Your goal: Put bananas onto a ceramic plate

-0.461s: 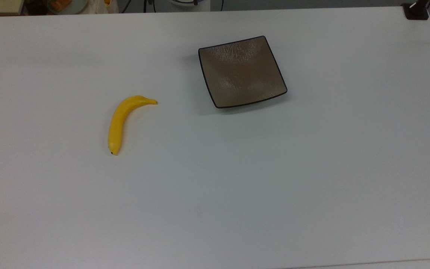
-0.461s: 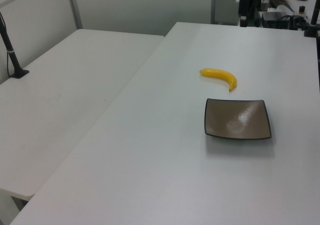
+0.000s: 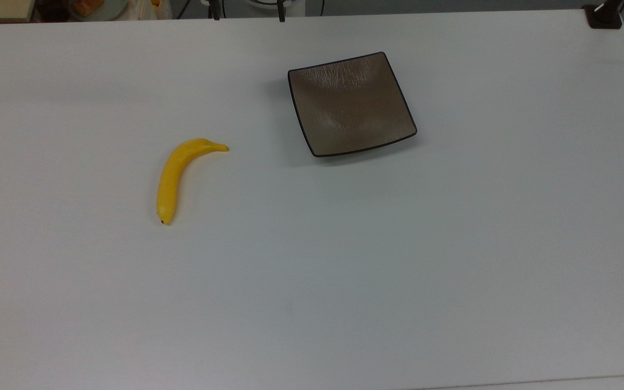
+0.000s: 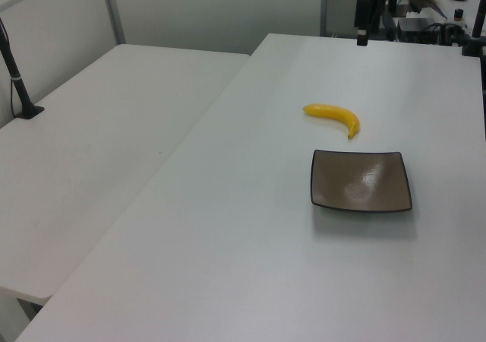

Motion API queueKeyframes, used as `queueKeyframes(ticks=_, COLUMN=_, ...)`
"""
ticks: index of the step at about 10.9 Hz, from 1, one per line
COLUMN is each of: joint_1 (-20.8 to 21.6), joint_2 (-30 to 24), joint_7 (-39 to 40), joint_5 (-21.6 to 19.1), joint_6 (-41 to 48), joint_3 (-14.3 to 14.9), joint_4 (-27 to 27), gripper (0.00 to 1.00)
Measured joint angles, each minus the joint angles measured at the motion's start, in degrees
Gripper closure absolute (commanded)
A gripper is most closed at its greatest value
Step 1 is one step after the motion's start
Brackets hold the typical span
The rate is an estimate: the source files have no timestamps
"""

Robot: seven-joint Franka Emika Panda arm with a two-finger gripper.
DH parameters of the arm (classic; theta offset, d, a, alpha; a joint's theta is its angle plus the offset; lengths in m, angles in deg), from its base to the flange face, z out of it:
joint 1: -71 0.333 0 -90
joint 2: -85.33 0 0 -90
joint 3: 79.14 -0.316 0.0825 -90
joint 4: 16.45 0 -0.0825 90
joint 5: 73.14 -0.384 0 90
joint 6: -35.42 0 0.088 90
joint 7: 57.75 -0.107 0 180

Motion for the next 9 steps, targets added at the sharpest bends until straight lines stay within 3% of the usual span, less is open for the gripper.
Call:
queueKeyframes(ticks=6, joint_1=0.01, joint_2=0.50, joint_7=-0.01, joint_5=0.16, joint_6=-0.16, joint_3=0.00, joint_4=0.00, gripper=0.00)
queueKeyframes(ticks=9, joint_1=-1.50, joint_2=2.08, joint_7=-0.18, joint_5=0.68, joint_6=-4.46, joint_3=0.17, joint_4=0.21, gripper=0.00)
